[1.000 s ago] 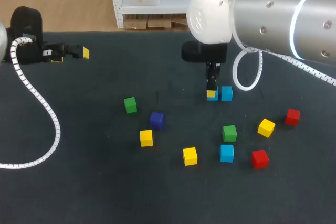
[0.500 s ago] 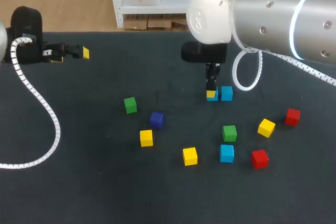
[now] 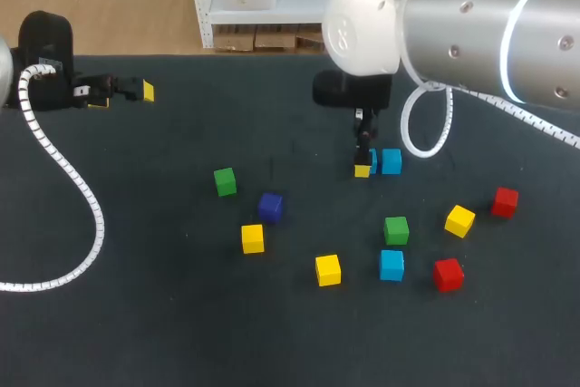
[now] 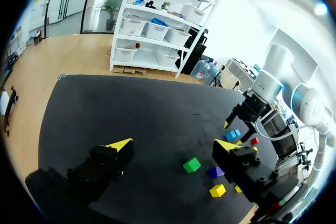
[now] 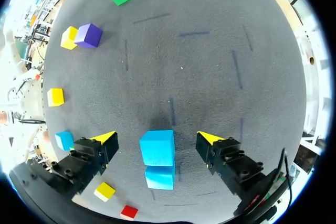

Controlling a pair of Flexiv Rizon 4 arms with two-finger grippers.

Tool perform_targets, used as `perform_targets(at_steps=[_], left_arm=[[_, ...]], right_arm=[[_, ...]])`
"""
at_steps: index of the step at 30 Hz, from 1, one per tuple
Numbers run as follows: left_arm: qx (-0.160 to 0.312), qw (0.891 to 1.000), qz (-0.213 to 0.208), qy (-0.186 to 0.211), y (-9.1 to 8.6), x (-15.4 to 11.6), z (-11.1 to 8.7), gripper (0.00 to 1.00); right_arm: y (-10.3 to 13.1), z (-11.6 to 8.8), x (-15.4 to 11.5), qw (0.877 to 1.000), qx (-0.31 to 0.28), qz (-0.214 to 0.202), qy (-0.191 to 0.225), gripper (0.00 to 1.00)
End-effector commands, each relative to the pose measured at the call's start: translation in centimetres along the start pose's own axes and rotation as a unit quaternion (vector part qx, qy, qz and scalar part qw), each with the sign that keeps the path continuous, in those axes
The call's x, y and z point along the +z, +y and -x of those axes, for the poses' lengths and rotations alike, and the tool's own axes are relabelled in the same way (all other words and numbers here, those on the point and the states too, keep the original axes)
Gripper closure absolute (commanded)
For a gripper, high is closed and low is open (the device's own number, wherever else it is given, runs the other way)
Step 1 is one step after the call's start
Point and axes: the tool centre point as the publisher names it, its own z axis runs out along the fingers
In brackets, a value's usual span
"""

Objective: Place the blue cubes, place green cubes on the blue cubes, place the yellow cubes on the green cubes, then place the red cubes on the yellow cubes, and place purple cube on the red cubes.

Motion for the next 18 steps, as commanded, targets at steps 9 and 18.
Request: perform_targets(at_steps=[9,18], left_arm=[[0.000,1.000,0.000,0.000,0.0,0.0,0.0,0.00],[0.000,1.000,0.000,0.000,0.0,0.0,0.0,0.00]], right_arm=[[2.9,-0.3,-3.6,0.999,-0.007,-0.031,-0.010,0.00],[6.5,-0.8,-5.4,0.998,-0.030,-0.050,-0.023,0.00]])
